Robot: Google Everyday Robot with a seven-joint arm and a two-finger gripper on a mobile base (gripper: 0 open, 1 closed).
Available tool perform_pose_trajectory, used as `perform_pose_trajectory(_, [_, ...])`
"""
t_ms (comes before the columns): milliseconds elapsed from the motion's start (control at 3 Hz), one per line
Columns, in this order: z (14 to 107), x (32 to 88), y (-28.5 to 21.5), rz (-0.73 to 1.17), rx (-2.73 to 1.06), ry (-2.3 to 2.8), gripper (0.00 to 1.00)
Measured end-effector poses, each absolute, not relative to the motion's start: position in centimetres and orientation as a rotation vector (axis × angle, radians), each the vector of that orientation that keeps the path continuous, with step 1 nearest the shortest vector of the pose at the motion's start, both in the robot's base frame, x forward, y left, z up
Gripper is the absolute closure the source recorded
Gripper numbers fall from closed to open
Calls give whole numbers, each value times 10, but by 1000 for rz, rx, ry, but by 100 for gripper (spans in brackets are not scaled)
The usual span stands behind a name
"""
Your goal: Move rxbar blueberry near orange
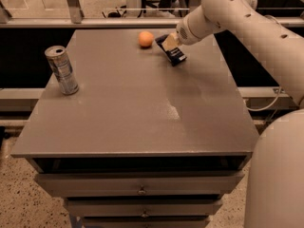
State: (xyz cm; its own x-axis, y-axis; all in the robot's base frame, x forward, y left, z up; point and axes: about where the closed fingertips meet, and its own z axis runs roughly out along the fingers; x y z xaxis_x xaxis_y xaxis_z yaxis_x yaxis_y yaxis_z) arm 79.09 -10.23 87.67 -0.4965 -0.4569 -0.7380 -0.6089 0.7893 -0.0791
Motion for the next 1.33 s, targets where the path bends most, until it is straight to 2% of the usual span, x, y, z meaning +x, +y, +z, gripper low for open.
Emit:
perform_pose_trajectory(1000, [877, 809, -104, 253, -711, 2168, 97])
perform_pose_trajectory(1333, [880, 814, -102, 260, -696, 2165, 74])
